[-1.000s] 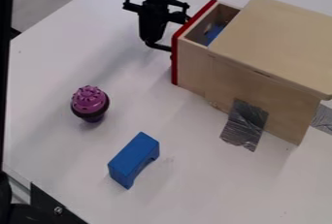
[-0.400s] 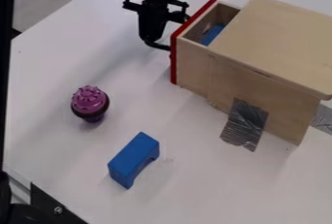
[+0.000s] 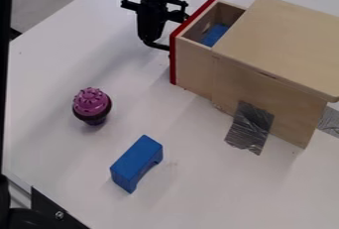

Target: Open the drawer

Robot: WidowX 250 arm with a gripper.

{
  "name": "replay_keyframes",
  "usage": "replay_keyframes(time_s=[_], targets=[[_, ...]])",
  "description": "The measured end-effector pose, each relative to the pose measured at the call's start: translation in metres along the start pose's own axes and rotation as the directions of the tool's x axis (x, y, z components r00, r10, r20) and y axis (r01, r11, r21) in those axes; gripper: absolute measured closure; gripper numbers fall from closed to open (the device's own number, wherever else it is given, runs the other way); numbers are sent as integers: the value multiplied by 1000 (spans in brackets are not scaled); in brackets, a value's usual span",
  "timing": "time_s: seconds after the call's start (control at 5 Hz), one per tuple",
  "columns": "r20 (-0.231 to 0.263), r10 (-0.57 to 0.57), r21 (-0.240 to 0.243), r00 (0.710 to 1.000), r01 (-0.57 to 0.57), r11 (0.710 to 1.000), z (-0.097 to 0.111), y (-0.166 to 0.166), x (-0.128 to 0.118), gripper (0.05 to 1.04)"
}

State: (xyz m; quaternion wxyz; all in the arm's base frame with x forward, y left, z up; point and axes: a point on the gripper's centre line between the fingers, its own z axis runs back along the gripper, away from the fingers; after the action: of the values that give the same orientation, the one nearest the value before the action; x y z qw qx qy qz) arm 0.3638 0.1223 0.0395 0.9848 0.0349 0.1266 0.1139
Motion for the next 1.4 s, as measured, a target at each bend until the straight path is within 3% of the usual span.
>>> replay_keyframes(time_s=[0.8,1.4], targets=[[-3,44,-41,999,-44,998,-1,4,-1,972],[-31,131,-47,991,-132,990,0,30,-6,972]])
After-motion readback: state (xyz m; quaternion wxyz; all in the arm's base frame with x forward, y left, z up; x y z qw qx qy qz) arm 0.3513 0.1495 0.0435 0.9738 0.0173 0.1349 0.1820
